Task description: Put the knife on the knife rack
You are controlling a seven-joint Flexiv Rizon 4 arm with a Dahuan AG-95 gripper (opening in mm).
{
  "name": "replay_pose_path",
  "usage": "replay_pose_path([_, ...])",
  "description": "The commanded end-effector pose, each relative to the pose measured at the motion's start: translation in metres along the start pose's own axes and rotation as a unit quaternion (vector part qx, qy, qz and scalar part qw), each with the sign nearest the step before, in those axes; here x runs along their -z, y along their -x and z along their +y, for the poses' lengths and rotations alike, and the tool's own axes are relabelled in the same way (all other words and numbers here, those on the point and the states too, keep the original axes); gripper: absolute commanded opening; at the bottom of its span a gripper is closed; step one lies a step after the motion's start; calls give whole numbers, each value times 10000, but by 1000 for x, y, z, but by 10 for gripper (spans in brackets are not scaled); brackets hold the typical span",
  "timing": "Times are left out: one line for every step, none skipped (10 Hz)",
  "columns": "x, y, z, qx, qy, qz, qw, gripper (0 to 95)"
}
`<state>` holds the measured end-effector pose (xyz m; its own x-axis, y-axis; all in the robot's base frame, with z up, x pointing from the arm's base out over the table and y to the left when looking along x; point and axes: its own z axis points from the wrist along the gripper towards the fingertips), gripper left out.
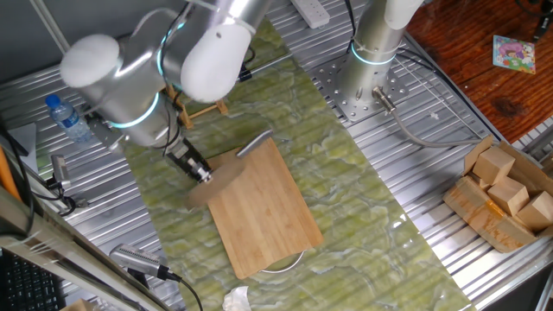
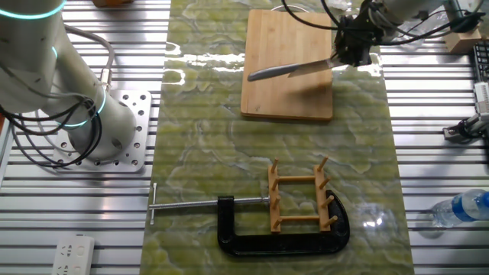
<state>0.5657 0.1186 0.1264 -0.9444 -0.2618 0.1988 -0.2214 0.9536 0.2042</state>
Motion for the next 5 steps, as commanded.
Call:
replay_pose_path([3,-7,-12,26,-64,-13,10000,0])
replay_pose_path([4,-8,-15,45,-65,-17,10000,0])
replay_pose_path([4,-8,-15,-27,-108,4,9999,0])
replay_pose_path([4,-8,-15,-134,-51,-13,9999,0])
replay_pose_path([4,-8,-15,-231,-89,-13,9997,0])
